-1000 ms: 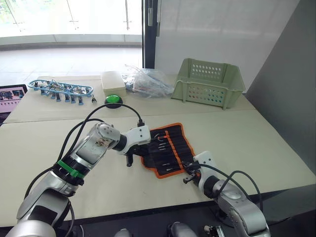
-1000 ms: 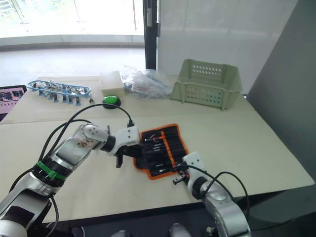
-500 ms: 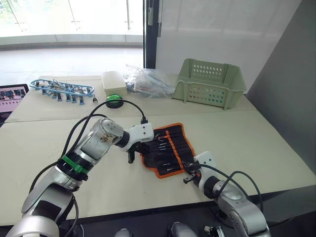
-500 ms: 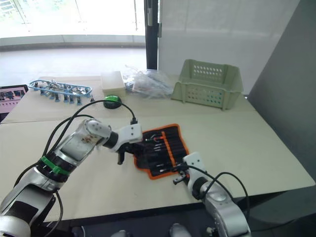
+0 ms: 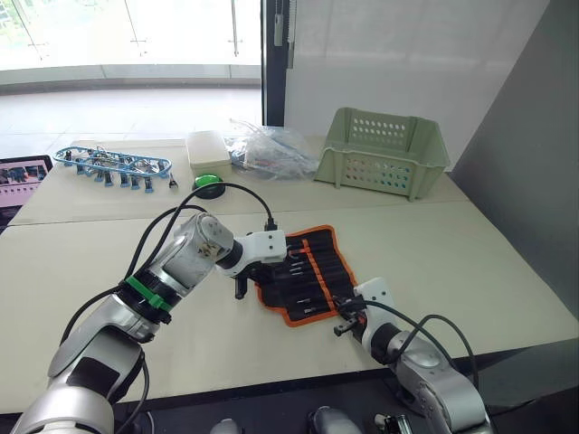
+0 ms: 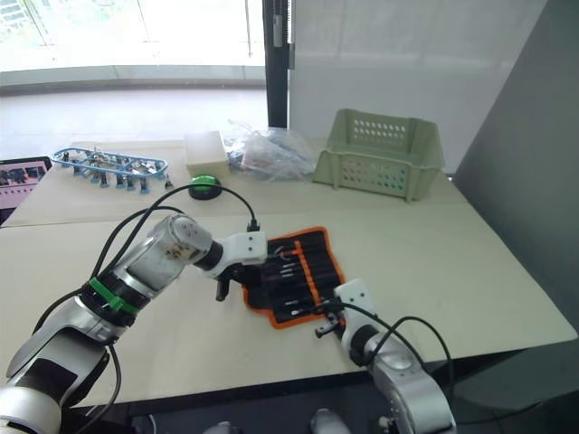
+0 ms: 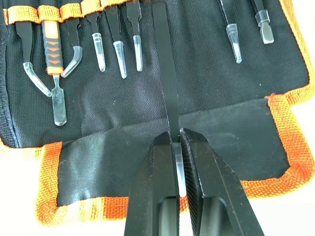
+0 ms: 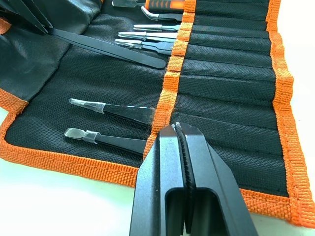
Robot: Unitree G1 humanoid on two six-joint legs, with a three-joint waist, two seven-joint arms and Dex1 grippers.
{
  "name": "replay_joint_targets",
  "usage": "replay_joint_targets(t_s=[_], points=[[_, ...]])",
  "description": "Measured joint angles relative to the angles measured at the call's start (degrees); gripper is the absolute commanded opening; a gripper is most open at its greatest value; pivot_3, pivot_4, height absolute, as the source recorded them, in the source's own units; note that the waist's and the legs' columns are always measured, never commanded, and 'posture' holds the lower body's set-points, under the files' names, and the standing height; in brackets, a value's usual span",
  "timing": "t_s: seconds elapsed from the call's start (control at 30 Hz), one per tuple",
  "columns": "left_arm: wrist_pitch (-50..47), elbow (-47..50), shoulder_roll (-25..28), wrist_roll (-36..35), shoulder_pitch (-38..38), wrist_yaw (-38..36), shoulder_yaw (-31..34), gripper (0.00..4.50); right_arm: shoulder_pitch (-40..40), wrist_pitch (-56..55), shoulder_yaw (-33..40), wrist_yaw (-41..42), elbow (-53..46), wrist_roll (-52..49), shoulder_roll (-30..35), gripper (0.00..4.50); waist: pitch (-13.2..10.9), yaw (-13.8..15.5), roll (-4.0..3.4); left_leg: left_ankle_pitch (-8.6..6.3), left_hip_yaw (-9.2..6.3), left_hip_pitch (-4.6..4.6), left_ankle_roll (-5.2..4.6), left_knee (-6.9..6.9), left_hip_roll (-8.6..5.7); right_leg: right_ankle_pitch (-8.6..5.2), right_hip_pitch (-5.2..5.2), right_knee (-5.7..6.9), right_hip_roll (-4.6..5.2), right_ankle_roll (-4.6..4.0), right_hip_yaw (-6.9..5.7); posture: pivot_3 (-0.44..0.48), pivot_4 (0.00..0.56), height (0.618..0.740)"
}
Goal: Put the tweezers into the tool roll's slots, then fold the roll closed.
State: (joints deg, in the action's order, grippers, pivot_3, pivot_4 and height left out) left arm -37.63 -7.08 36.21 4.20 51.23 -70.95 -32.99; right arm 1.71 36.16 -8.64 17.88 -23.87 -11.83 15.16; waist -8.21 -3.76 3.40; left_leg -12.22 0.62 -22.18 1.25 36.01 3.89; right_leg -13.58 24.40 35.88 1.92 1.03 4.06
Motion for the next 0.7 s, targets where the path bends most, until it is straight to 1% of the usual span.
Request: replay_joint_targets(t_s=[0.37,0.7], points=[[1.76,-4.65,-5.62,2.60,1.65,0.87,-0.96,0.04,0.28,0.00,-0.01,-0.53,-0.21,0.02,-0.12,0.00,0.00,0.25,0.00,0.00,-0.09,-0.02,0.00,0.07,0.01,0.01,-0.02,0.07,-0.08,0.02,0.01,0.000,0.150,0.724],[6.49,-12.26,-15.78,4.76,2.83,6.65,-0.52,0.04,0.47,0.00,-0.43,-0.81,-0.66,1.21,0.29,0.00,0.03,0.65,-0.05,0.00,-0.22,-0.03,0.00,0.17,0.01,0.10,-0.05,0.13,-0.19,0.18,0.03,0.000,0.150,0.724]])
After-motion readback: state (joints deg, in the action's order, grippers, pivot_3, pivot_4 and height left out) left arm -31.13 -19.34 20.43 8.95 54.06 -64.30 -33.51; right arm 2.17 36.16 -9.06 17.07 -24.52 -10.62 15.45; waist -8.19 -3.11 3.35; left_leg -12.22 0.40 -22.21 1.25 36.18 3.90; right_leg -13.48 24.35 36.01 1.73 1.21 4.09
